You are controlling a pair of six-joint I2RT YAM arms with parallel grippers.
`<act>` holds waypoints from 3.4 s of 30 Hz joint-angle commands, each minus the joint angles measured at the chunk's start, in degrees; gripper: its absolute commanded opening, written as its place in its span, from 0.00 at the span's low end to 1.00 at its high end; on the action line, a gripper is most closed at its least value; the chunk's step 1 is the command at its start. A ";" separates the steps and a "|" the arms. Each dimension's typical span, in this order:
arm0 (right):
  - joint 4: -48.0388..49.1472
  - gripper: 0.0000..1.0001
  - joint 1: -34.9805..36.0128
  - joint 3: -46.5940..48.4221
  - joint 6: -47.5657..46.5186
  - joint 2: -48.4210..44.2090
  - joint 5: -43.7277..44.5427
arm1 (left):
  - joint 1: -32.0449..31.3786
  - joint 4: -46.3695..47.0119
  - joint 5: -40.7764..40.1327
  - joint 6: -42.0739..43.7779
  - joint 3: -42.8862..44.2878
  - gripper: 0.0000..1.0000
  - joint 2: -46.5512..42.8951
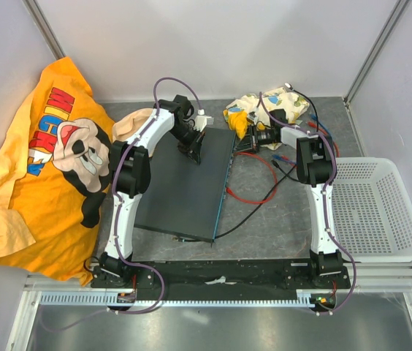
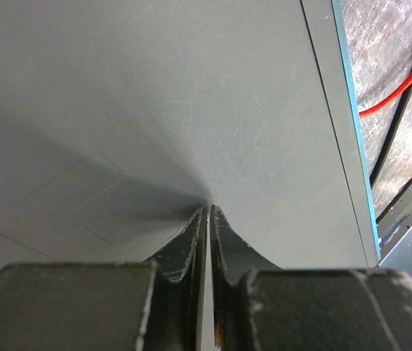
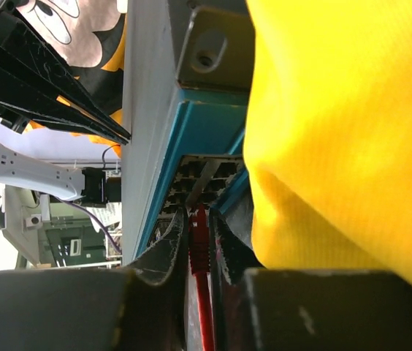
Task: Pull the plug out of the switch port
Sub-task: Pull the connector from the switch port.
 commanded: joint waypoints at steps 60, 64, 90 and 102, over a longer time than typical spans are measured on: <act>22.86 0.00 -2.08 -7.98 19.43 6.09 -0.92 | -2.25 0.97 -0.71 4.94 -0.22 0.12 1.76; 23.57 0.00 -1.91 -8.15 19.78 6.18 -1.63 | -2.25 1.06 -0.80 4.76 -0.57 0.12 1.59; -36.90 0.00 -0.24 4.69 -35.84 4.43 15.15 | -2.69 0.71 -0.27 4.76 2.68 0.12 3.79; -38.22 0.00 -3.57 4.41 -39.62 -1.37 9.98 | -2.60 1.58 -0.01 5.12 3.29 0.12 4.05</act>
